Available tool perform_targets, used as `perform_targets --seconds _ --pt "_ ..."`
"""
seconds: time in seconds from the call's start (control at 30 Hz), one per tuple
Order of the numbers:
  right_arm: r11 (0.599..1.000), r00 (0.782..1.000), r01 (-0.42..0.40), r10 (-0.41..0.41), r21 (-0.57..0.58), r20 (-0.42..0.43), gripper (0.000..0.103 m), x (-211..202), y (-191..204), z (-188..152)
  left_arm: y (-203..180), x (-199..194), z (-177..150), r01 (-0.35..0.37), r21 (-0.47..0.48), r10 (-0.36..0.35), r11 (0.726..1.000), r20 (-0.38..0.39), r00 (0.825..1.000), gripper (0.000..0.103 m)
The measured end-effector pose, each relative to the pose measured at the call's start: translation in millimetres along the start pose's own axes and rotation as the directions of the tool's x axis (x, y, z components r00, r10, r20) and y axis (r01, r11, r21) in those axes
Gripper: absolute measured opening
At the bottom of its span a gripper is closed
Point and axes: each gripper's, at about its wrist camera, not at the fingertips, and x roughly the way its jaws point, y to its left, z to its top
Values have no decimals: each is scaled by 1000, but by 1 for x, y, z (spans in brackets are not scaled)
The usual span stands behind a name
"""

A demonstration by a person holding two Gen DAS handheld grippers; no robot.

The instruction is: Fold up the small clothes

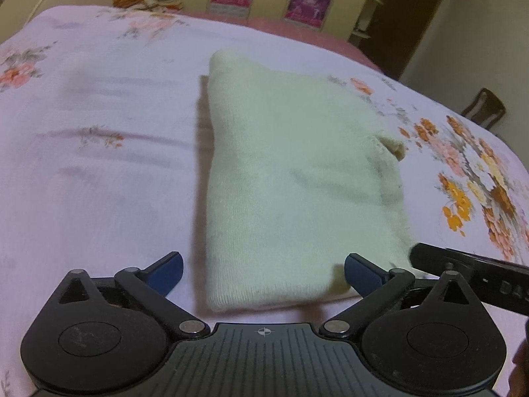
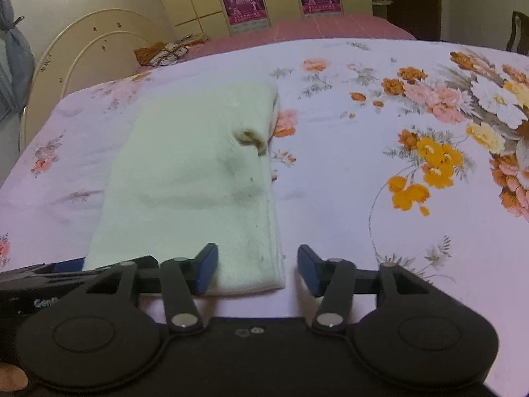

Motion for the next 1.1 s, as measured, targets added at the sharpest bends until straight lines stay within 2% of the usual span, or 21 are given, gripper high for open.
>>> perform_targets --seconds 0.13,0.23,0.37,0.53,0.6,0.73,0.8,0.87,0.9,0.97,1.1 --pt "1000 1000 -16 16 6 14 59 -12 -8 -4 -8 0 -1 -86 6 86 996 -54 995 103" --pt "1000 1000 -26 26 9 17 62 -22 -16 -8 -17 -3 -8 -139 21 140 990 -62 988 103" --pt "999 999 -39 39 11 15 64 -33 -24 -13 -23 -7 -17 -187 17 188 982 -56 981 103" --pt "997 997 -71 71 -4 9 69 -45 -28 -19 -28 -26 -28 -219 6 219 976 -8 976 103" --pt "996 997 -83 83 -14 6 69 -52 -28 -21 -31 -42 -33 -249 -7 249 968 41 967 103" --pt "992 993 -119 119 -52 5 71 -70 -25 -25 -39 -81 -41 -322 -2 320 947 125 939 103" --pt "988 991 -134 135 -73 11 72 -83 -23 -27 -40 -104 -46 -313 -29 314 949 138 939 103" --pt "985 989 -143 145 -99 14 76 -98 -22 -31 -44 -128 -52 -318 -53 322 947 152 934 103" --pt "982 989 -144 147 -120 17 82 -107 -20 -34 -47 -142 -56 -329 -60 334 942 168 927 103" --pt "975 989 -136 144 -175 35 86 -129 -16 -41 -56 -165 -63 -354 -57 358 934 196 913 103" --pt "954 986 -67 107 -291 126 92 -181 -9 -59 -73 -209 -81 -343 -39 344 938 201 917 103"
